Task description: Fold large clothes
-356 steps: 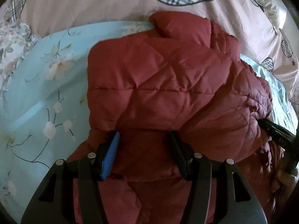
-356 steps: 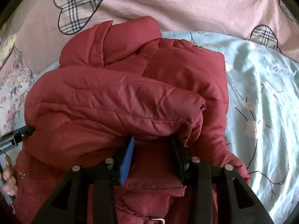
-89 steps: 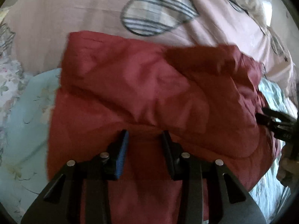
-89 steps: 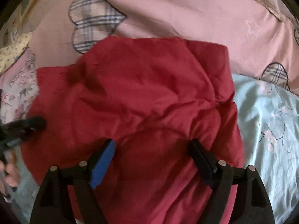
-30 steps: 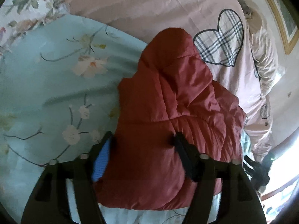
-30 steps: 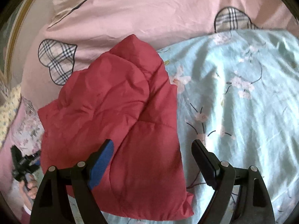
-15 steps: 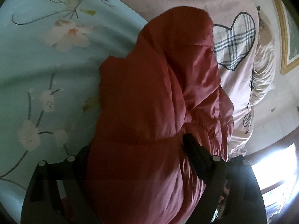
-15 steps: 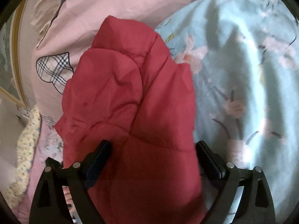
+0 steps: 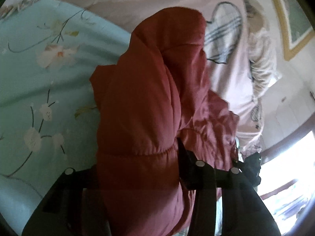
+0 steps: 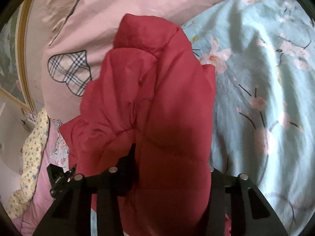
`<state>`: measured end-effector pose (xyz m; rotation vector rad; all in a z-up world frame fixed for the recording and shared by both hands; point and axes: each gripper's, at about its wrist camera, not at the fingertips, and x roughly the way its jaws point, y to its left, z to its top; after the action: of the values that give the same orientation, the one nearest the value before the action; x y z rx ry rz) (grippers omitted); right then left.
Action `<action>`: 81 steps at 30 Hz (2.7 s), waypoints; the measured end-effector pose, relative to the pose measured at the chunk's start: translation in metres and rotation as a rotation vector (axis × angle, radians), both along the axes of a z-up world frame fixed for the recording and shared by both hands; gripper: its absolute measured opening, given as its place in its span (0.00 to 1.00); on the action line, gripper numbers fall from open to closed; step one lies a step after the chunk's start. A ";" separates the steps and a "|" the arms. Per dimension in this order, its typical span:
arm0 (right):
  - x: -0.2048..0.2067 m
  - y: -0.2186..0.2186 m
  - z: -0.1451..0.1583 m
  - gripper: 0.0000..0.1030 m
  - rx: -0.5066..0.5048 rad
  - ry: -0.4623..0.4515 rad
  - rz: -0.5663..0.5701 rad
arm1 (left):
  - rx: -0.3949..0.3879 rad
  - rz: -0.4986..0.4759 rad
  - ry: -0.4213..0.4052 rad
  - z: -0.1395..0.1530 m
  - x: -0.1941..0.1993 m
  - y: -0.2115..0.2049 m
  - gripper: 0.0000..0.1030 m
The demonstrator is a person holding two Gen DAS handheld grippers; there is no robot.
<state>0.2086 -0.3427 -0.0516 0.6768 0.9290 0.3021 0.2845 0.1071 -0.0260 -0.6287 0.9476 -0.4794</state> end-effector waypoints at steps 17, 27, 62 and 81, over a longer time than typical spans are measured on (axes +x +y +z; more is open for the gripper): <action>-0.129 0.015 0.013 0.41 0.011 0.007 0.045 | -0.033 -0.066 0.022 0.013 -0.128 0.029 0.40; -0.161 0.020 0.012 0.41 0.029 0.001 0.038 | -0.051 -0.054 0.053 0.006 -0.158 0.037 0.40; -0.158 -0.001 -0.004 0.84 -0.100 0.050 -0.035 | 0.300 0.055 0.004 0.006 -0.160 0.036 0.79; -0.122 0.016 0.035 0.84 -0.346 -0.030 -0.037 | 0.462 0.067 -0.080 0.044 -0.119 0.007 0.79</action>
<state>0.0868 -0.3271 -0.0165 0.3695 0.9111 0.1126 0.1652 0.1145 0.0178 -0.2195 0.9181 -0.2112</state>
